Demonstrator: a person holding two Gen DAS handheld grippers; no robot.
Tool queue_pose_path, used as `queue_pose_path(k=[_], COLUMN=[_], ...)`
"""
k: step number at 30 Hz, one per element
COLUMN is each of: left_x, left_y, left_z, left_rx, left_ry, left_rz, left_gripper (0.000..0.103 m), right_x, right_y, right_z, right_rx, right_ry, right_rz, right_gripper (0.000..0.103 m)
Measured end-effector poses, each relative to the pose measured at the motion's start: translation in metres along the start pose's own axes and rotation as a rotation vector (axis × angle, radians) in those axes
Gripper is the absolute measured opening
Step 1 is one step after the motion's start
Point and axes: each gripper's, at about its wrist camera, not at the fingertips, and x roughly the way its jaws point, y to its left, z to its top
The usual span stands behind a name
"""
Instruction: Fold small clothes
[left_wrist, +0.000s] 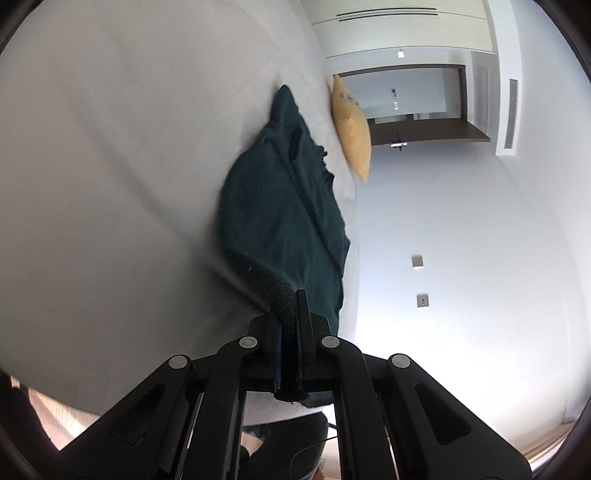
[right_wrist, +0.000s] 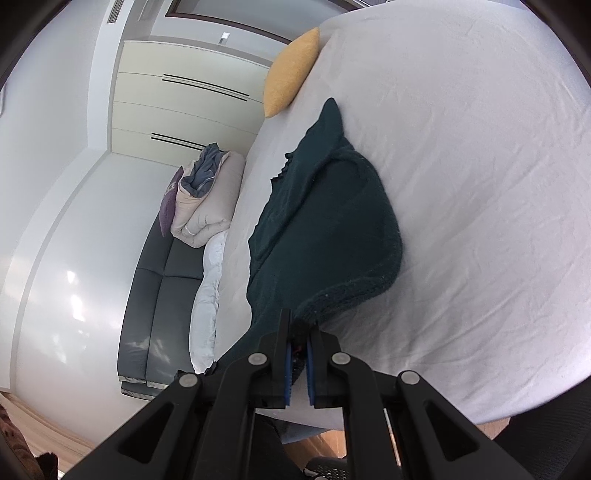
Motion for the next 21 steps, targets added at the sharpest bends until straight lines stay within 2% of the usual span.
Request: queue_pose_path(k=[5, 11, 16, 21], left_x=[0.010, 0.019, 0.052, 0.097], left_y=[-0.018, -0.052, -0.084, -0.109], left_z=[0.029, 0.069, 0.121, 0.183], left_rx=[0.010, 0.055, 0.073, 0.071], left_ry=[-0.022, -0.044, -0.055, -0.074], left_rz=[-0.023, -0.040, -0.038, -0.008], left_gripper=[0.004, 0.004, 0.004, 0.004], right_x=[0.012, 0.036, 0.065, 0.107], right_y=[0.008, 0.032, 0.057, 0.067], right_z=[0.020, 0.060, 0.113, 0.174], right_rx=[0.000, -0.024, -0.034, -0.021], right_ry=[-0.011, -0.025, -0.067, -0.096], right_rz=[0.014, 0.036, 0.049, 0.020], right_gripper=[0.007, 0.007, 0.007, 0.007])
